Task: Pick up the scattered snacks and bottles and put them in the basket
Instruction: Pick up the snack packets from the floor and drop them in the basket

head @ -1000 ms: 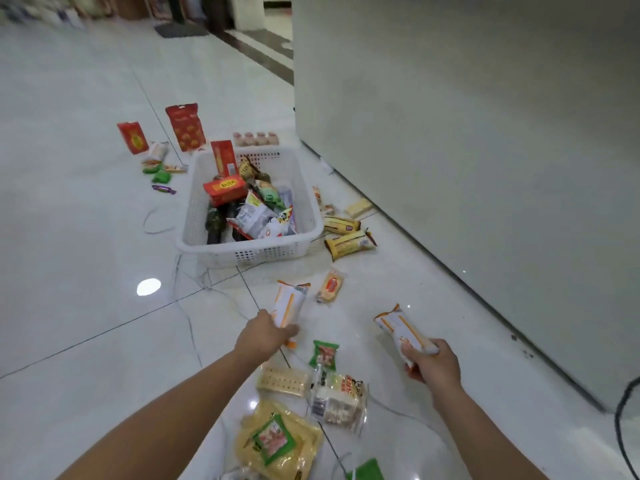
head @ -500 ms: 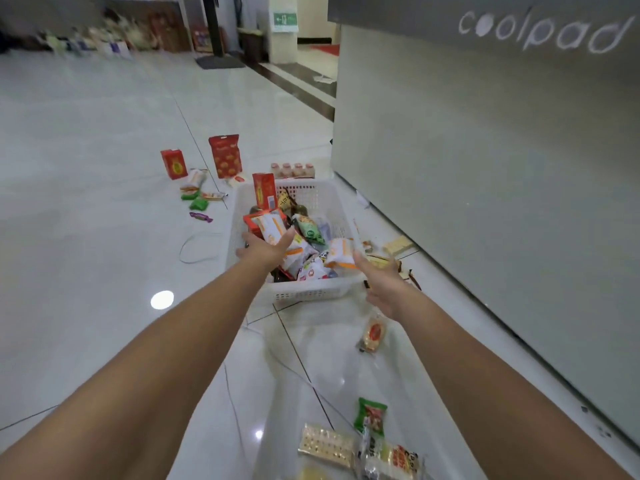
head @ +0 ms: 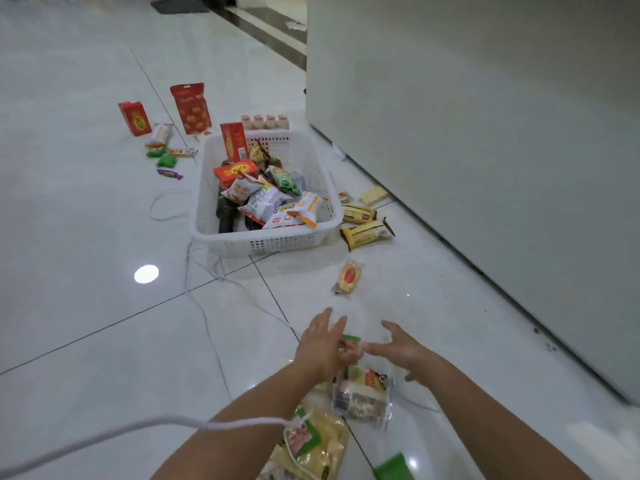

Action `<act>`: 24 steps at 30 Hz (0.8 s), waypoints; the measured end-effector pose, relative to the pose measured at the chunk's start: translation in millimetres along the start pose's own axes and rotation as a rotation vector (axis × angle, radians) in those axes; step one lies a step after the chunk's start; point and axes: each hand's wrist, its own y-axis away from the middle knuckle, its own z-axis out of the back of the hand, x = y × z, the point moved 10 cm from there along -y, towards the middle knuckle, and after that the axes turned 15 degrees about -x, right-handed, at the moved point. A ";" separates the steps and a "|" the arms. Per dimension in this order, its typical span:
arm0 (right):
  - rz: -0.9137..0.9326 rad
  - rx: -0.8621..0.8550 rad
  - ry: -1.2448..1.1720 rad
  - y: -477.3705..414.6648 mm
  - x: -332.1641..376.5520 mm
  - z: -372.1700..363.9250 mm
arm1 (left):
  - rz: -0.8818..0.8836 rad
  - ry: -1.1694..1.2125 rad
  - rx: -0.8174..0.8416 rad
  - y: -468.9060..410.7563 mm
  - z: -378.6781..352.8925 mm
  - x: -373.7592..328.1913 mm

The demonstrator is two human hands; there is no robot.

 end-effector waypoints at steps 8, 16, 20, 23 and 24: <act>0.126 -0.066 0.228 14.3 -54.0 -14.9 | -0.079 -0.054 0.141 27.1 -40.1 -21.5; 0.324 -0.183 0.608 21.8 -44.0 -25.7 | 0.013 -0.096 0.044 23.9 -28.8 -6.1; 0.376 -0.244 0.607 25.8 -38.3 -22.8 | 0.133 0.062 -0.002 22.0 -25.4 4.4; 0.369 -0.234 0.614 26.9 -41.3 -21.0 | 0.229 0.210 -0.002 21.2 -26.9 8.3; 0.357 -0.217 0.607 26.5 -44.0 -21.2 | 0.250 0.234 0.002 21.9 -28.0 8.6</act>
